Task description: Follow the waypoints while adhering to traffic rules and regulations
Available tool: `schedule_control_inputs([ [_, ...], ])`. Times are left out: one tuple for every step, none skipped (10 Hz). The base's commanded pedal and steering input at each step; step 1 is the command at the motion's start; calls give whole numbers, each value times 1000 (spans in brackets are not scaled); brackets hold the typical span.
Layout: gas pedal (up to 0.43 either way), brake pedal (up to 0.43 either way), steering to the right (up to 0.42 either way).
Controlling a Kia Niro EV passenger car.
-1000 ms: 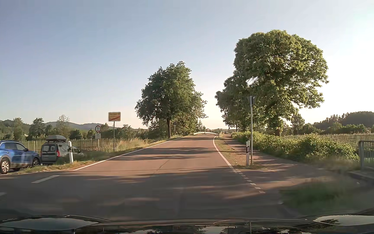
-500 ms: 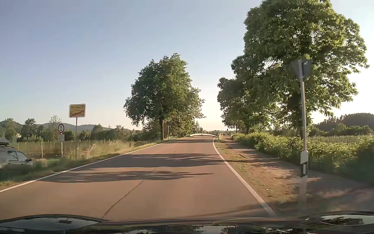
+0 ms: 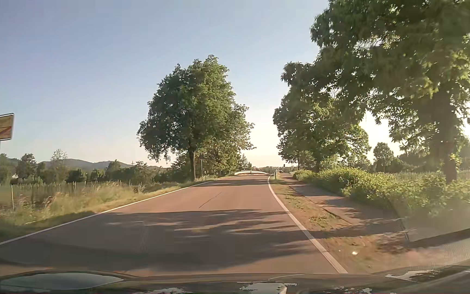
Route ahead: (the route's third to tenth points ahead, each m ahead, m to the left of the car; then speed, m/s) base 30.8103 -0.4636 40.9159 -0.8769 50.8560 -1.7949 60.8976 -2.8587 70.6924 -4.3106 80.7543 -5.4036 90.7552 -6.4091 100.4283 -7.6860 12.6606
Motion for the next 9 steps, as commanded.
schedule_control_inputs([
  [209,0,6],
  [209,0,6],
  [220,0,6],
  [228,0,6],
  [240,0,6],
  [248,0,4],
  [260,0,4],
  [268,0,5],
  [280,0,5],
])
